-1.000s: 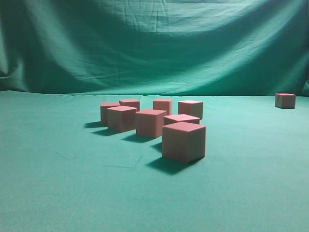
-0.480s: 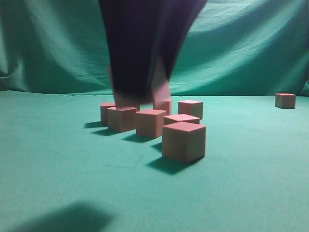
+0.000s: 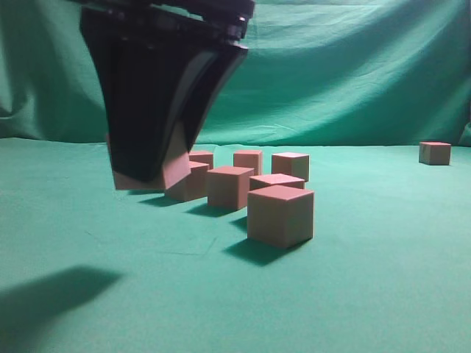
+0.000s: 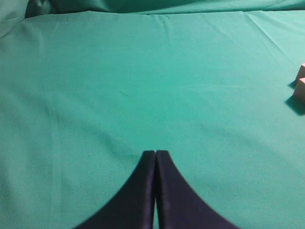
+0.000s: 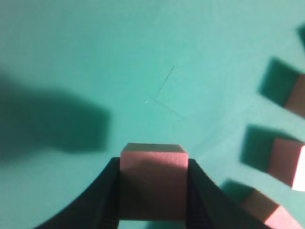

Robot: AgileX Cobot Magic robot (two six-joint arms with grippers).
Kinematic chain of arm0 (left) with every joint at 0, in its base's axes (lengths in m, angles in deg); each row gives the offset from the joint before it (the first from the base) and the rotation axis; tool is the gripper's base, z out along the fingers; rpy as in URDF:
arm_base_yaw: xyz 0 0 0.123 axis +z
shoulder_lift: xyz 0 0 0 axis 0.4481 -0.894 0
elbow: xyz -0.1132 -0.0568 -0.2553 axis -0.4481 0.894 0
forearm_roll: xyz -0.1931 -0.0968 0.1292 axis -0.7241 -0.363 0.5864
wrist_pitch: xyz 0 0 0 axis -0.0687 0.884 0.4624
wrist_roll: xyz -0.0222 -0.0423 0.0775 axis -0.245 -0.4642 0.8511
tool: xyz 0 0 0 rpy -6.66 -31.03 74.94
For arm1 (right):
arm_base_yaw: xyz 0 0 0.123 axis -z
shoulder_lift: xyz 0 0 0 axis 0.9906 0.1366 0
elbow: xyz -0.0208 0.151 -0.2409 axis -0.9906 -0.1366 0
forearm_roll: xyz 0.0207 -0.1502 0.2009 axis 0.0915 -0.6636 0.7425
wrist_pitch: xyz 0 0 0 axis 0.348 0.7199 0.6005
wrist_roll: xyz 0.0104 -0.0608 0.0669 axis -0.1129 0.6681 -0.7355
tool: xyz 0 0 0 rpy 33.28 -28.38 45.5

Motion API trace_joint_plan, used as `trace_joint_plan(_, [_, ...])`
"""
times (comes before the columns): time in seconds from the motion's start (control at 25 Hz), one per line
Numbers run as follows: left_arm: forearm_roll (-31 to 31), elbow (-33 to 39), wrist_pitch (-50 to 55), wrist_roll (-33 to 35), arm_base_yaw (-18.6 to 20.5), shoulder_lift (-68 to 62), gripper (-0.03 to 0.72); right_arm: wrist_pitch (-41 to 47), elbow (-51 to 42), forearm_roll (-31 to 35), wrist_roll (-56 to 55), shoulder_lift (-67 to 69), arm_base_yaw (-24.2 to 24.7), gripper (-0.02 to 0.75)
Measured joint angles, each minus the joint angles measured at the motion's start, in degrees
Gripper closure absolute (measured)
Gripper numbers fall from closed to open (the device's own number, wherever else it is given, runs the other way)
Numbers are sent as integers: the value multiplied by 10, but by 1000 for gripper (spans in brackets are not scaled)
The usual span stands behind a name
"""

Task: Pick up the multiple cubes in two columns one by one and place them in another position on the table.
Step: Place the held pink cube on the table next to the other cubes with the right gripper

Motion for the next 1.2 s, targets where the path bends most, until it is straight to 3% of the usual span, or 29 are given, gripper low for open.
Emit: trace_joint_plan(1.2, [0,0,0,0,0,0,688,-6,1,-65,-28,61,-3,485])
